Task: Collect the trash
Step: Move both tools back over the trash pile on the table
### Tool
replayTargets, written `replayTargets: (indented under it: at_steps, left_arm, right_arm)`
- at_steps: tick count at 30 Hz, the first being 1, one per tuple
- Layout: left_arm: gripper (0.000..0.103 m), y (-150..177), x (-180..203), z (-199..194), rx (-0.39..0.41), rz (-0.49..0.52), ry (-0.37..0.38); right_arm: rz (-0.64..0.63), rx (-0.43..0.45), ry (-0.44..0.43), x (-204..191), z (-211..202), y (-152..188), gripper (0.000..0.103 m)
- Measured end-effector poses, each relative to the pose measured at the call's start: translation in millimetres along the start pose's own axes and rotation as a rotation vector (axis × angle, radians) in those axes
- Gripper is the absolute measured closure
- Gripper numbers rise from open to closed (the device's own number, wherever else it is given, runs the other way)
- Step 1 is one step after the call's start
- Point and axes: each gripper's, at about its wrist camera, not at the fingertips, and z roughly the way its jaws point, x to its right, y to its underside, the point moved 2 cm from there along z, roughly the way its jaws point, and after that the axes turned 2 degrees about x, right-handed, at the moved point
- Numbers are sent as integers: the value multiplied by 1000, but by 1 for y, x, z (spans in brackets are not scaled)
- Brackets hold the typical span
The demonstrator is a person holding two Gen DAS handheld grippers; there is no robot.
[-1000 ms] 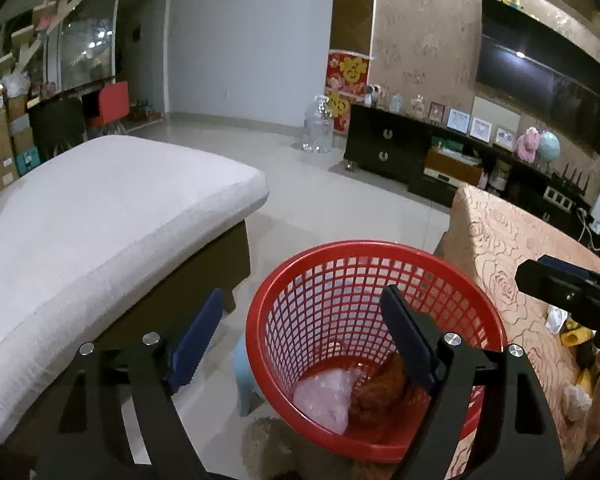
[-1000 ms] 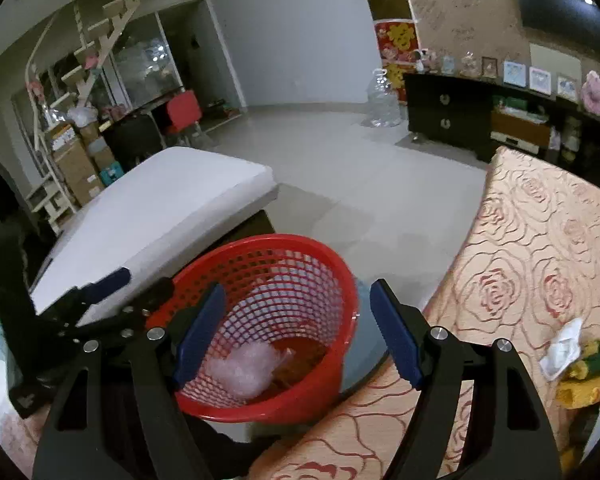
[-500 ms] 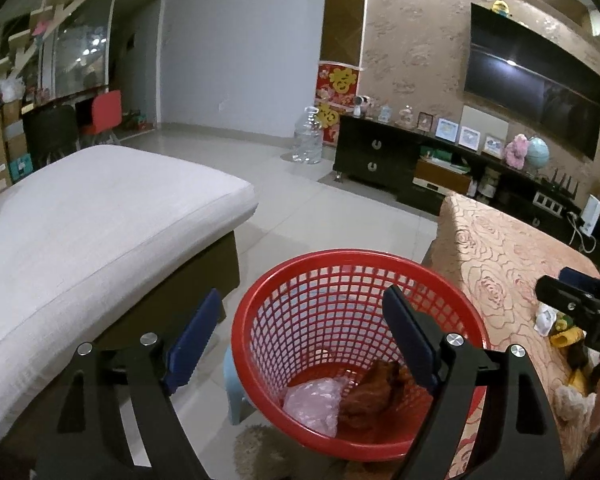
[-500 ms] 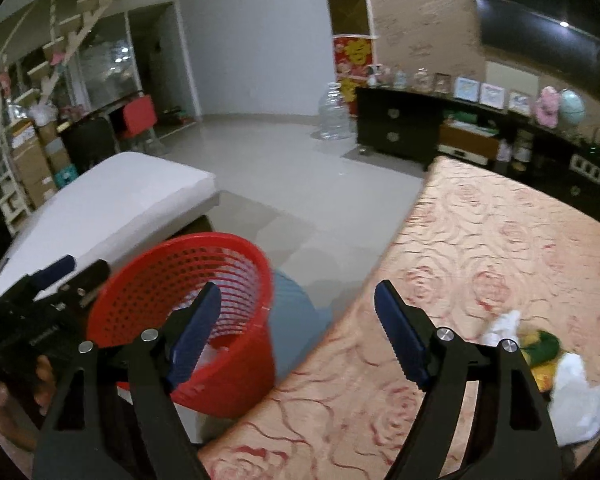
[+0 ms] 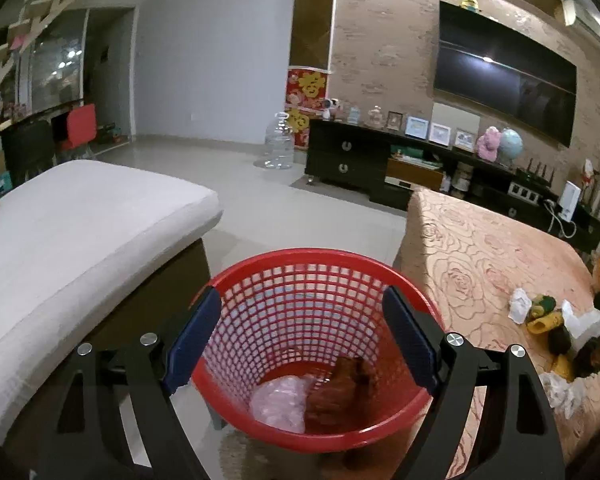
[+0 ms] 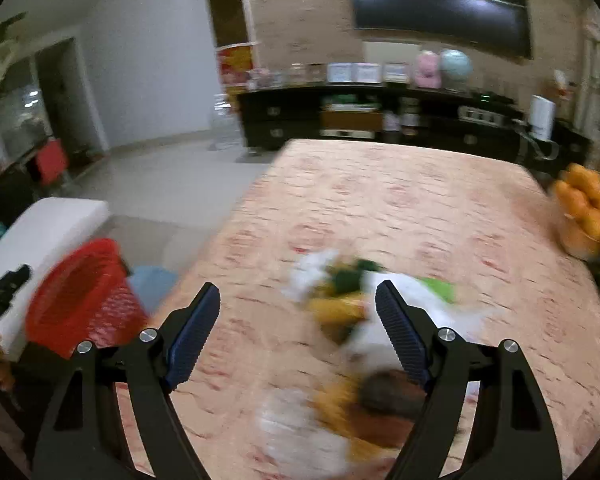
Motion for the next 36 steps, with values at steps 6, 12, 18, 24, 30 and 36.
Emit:
replayTargets:
  at_steps: [6, 12, 18, 24, 30, 36]
  left_arm:
    - [23, 5, 27, -3, 1, 50, 45]
    - [23, 16, 65, -4, -18, 123, 105]
    - [23, 38, 119, -5, -69, 216, 216]
    - [23, 66, 174, -8, -127, 321, 323]
    - [23, 85, 217, -9, -193, 374, 458]
    - [23, 103, 263, -6, -252, 432, 563]
  right_arm:
    - [61, -2, 76, 45, -13, 19, 25]
    - [123, 20, 136, 74, -28, 29, 21]
    - [181, 10, 146, 94, -29, 35, 21]
    - [234, 10, 126, 109, -31, 38, 21]
    - [266, 8, 113, 117, -32, 39, 21]
    - [285, 4, 107, 123, -33, 42, 21]
